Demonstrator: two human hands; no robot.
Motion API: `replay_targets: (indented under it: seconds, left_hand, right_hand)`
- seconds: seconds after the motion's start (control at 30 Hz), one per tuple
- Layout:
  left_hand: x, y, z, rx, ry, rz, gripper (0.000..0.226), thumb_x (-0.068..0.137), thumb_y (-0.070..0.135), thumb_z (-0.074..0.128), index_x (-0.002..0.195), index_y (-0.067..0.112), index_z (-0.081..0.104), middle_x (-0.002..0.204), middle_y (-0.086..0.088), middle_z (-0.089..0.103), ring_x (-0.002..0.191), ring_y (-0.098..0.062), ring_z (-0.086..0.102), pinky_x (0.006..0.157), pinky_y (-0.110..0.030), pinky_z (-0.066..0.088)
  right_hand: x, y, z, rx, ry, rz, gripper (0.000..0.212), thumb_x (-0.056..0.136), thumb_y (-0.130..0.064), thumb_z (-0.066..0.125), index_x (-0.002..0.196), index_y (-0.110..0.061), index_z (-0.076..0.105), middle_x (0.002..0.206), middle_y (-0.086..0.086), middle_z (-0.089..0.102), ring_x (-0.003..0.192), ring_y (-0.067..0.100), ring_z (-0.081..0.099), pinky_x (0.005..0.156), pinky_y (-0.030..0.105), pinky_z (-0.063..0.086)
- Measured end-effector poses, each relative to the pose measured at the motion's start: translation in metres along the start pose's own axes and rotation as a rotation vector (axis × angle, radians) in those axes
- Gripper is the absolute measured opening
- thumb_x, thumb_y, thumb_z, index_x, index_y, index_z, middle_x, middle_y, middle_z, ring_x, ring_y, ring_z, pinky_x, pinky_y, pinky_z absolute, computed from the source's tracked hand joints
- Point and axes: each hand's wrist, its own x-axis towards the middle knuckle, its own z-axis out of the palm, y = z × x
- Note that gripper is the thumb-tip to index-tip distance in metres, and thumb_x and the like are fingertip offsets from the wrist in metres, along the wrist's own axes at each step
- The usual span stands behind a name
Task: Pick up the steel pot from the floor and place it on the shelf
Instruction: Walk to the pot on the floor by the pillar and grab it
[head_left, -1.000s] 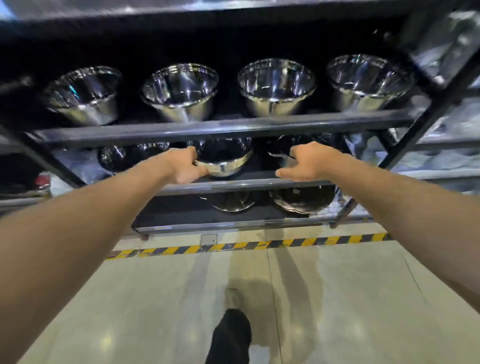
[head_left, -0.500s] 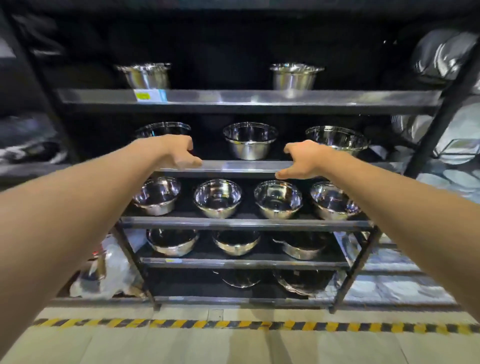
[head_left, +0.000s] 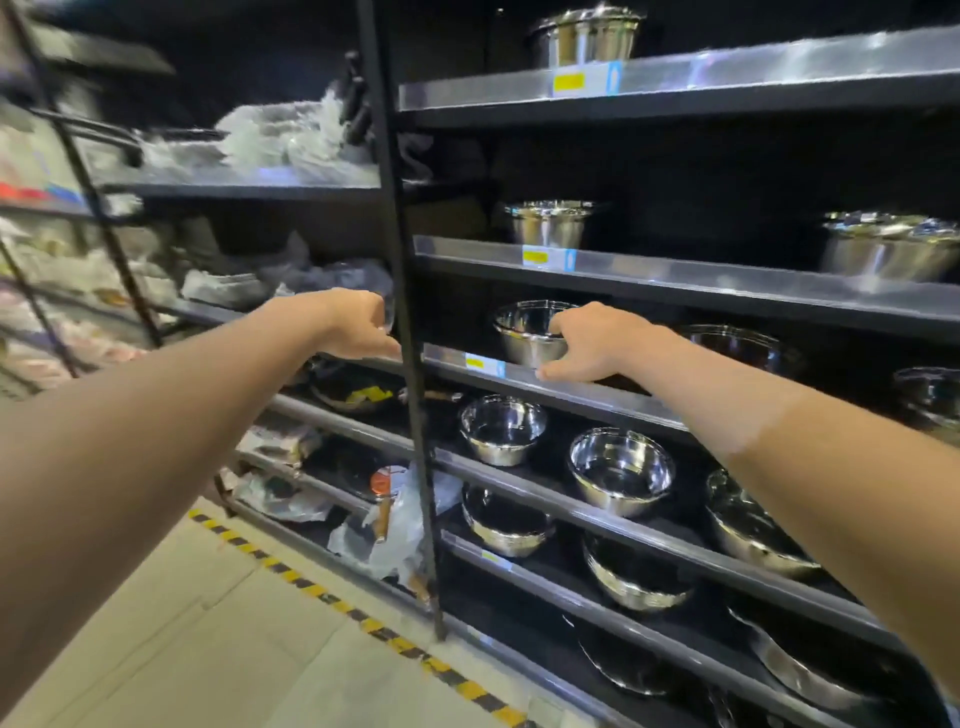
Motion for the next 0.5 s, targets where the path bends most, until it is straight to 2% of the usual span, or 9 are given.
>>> replay_targets:
  seconds: [0.07,0.17,0.27,0.37,0.5]
  left_hand:
    - [-0.021,-0.02,-0.002,0.029,0.007,-0.073,0.053,0.085,0.052,0.059,0.117,0.011,0.062,0.122,-0.012,0.064,0.106,-0.033,0.058,0.086,-0.037,0.046]
    - [-0.064,-0.048,0.002,0.062,-0.053,-0.23,0.042,0.087,0.048,0.059,0.105,0.011,0.068,0.111,-0.01,0.067,0.095,-0.029,0.059,0.073,-0.031,0.041]
    - [-0.119,-0.08,0.011,0.029,-0.06,-0.409,0.048,0.087,0.048,0.061,0.115,0.01,0.066,0.118,-0.011,0.066,0.105,-0.03,0.06,0.084,-0.034,0.047]
    - [-0.187,-0.106,0.026,0.086,-0.019,-0.61,0.065,0.085,0.053,0.061,0.137,0.017,0.048,0.133,-0.015,0.056,0.119,-0.034,0.054,0.091,-0.036,0.045]
    - [-0.288,-0.13,0.036,0.124,-0.052,-0.896,0.073,0.082,0.06,0.059,0.143,0.026,0.038,0.138,-0.014,0.044,0.118,-0.037,0.051,0.097,-0.045,0.047]
  right_hand:
    - [0.024,-0.028,-0.001,-0.003,0.016,-0.119,0.056,0.082,-0.063,0.063,0.105,-0.012,0.06,0.104,0.007,0.066,0.091,0.028,0.061,0.072,0.039,0.052]
    - [0.051,-0.082,0.003,0.005,-0.018,-0.287,0.063,0.082,-0.066,0.061,0.113,-0.011,0.063,0.107,0.007,0.066,0.094,0.028,0.061,0.078,0.04,0.053]
    - [0.064,-0.142,0.006,0.016,-0.027,-0.453,0.066,0.081,-0.068,0.058,0.119,-0.014,0.06,0.114,0.007,0.066,0.097,0.027,0.062,0.083,0.044,0.055]
    - [0.056,-0.206,0.012,0.068,0.043,-0.619,0.074,0.08,-0.068,0.056,0.132,-0.015,0.051,0.131,0.012,0.06,0.116,0.036,0.055,0.092,0.049,0.051]
    - [0.018,-0.301,0.019,0.104,0.057,-0.802,0.071,0.081,-0.065,0.059,0.132,-0.017,0.049,0.134,0.013,0.054,0.124,0.041,0.045,0.097,0.056,0.045]
